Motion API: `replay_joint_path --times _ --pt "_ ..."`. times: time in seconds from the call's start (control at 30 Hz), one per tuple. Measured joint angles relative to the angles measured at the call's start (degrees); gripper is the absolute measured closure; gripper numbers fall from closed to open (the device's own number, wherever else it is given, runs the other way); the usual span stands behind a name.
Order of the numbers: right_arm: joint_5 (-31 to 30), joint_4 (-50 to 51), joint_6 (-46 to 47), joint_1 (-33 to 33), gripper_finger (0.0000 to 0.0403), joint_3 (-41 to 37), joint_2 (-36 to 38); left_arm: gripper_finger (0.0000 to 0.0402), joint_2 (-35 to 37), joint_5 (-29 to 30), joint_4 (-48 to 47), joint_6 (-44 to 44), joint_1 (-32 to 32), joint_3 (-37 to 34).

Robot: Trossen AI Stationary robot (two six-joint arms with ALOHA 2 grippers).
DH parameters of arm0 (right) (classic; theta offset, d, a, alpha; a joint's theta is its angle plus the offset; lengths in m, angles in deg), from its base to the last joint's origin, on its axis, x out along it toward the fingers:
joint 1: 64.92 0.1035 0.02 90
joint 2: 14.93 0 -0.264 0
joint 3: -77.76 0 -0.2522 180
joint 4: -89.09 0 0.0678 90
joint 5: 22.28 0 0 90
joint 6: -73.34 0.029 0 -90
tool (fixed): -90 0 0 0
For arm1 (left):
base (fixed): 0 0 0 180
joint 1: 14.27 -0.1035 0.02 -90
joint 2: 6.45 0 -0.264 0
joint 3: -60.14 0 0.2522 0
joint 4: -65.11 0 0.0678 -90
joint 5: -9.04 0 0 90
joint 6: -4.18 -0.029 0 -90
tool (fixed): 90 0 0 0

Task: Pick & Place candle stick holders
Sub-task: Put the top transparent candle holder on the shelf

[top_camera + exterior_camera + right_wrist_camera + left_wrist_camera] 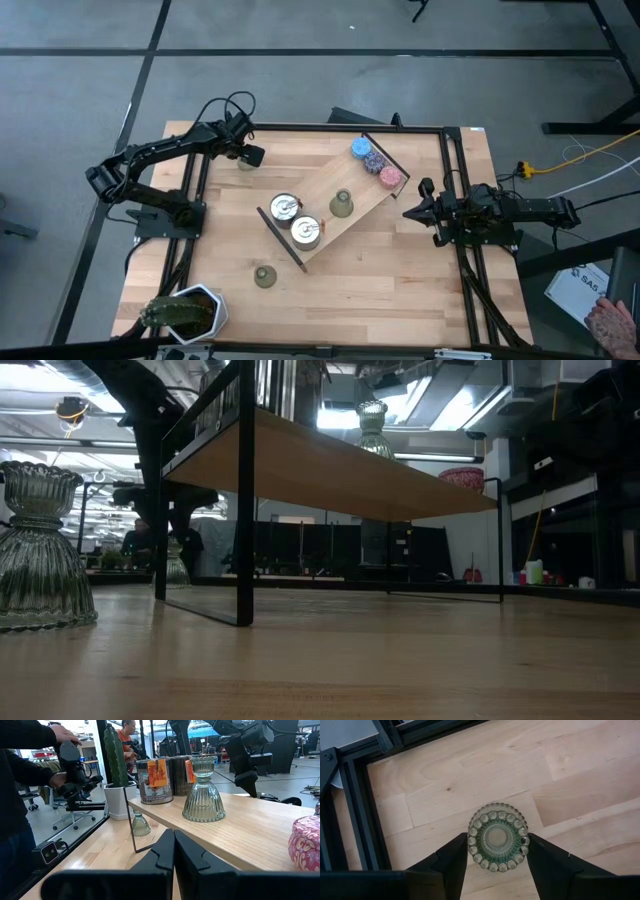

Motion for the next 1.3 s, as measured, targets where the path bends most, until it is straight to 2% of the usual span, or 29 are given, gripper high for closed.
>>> replay_joint_path --times 0.23,0.67,1.3 --pt "0.0 0.0 0.0 0.0 0.0393 0.0 0.0 0.0218 0.0 -2.6 -2.0 0.0 0.0 1.7" --pt "0.0 0.0 0.0 0.0 0.0393 0.0 0.0 0.0219 0.0 -6.0 -11.8 0.0 0.0 11.4" --pt "0.0 0.0 0.0 0.0 0.0393 0.0 0.0 0.0219 -1.5 -6.4 -25.0 -0.2 5.0 26.5"
